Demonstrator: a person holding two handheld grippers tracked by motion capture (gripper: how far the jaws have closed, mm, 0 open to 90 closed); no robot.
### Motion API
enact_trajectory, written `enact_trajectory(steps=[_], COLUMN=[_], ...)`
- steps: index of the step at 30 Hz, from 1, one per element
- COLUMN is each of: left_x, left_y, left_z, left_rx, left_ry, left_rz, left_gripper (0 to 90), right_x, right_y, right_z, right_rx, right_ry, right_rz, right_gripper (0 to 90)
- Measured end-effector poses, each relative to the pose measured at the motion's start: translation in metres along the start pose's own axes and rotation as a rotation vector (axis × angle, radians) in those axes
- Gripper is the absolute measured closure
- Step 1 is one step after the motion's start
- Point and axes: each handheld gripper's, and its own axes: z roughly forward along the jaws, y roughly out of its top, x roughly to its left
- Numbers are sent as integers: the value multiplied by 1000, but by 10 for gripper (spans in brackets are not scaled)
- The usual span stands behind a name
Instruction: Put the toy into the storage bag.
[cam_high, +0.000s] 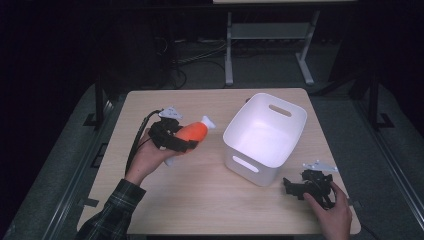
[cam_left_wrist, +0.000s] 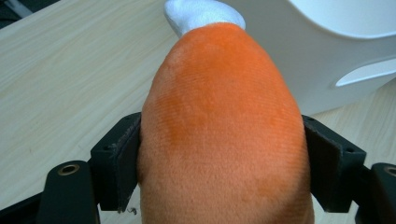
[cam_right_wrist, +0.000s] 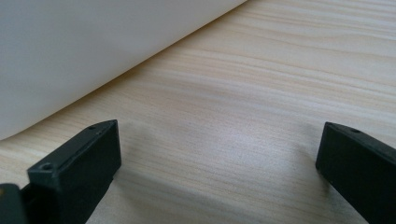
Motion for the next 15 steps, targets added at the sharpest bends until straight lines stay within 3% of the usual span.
enact_trajectory(steps=[15], left_x=[-6], left_y=[28], left_z=[-1], left_rx=[-21], left_ry=[-29], left_rz=[30], left_gripper=[226], right_x=[0], right_y=[0], right_z=[0], right_rx=[2], right_ry=[0], right_rz=[3], right_gripper=[0])
